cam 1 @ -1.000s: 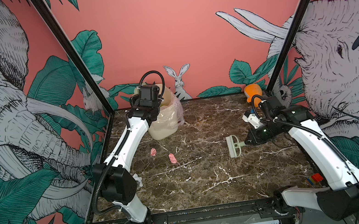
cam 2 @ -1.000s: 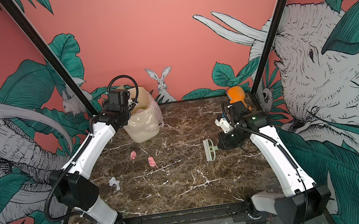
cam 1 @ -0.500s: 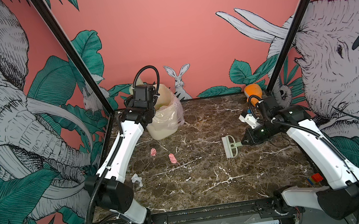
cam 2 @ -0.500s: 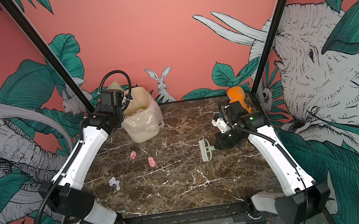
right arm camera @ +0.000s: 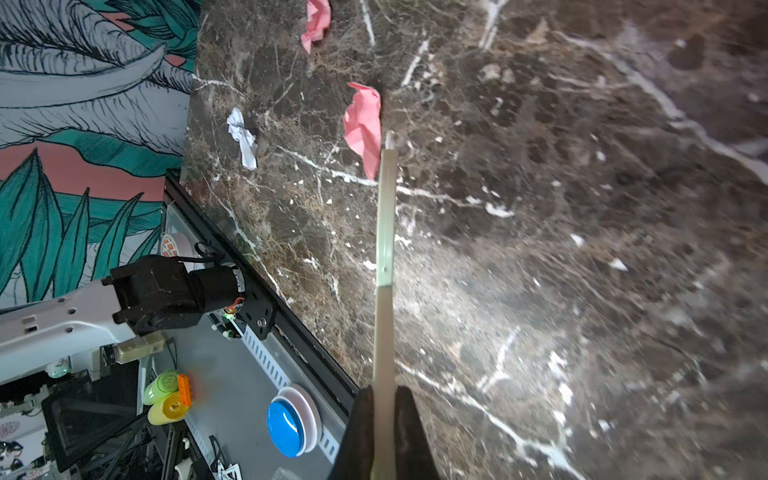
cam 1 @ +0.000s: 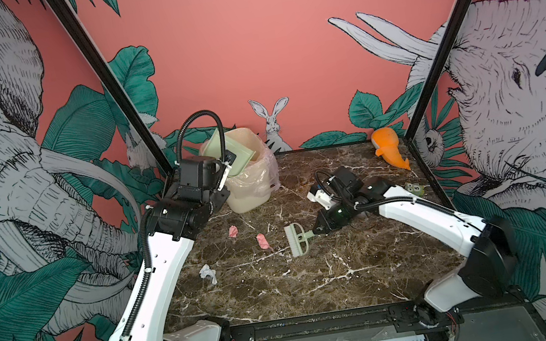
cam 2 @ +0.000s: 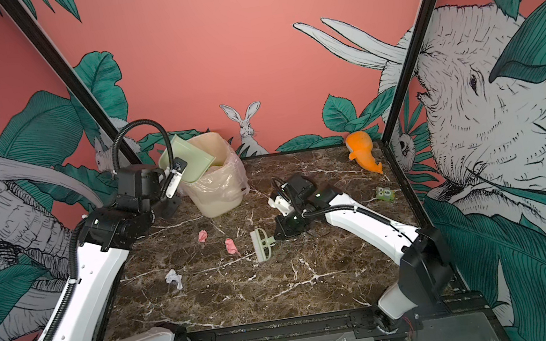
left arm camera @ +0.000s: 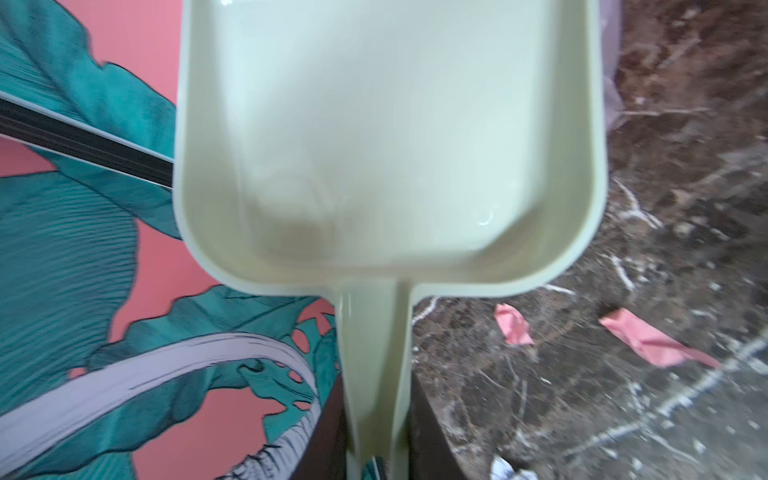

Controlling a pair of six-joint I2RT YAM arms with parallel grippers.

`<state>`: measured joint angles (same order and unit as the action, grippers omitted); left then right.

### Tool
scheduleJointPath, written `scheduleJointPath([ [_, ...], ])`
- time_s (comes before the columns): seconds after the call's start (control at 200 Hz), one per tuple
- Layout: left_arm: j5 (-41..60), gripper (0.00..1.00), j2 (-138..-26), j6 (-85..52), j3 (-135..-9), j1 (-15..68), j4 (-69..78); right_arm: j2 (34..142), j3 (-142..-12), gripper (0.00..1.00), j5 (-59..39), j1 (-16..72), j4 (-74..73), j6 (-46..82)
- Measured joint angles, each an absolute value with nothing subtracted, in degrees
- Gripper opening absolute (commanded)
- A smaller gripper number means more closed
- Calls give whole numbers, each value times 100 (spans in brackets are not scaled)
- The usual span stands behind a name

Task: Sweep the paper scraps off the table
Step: 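Lower the empty dustpan back onto the table with the left gripper, then set the dustpan beside the pink scrap and bring the brush behind it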

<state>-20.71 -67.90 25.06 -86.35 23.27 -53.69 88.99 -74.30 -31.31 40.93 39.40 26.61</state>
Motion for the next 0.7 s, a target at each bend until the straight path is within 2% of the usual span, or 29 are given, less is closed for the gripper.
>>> scheduleJointPath([
  [0.375, -1221, 5, -5953, 1767, -7634, 2338, -5819, 10405, -7861, 0, -3699, 4554, 1726, 3922],
  [0.7, -939, 5, -6010, 1653, -7557, 2344, -5822, 10932, -7771, 0, -3712, 4425, 978, 4748],
])
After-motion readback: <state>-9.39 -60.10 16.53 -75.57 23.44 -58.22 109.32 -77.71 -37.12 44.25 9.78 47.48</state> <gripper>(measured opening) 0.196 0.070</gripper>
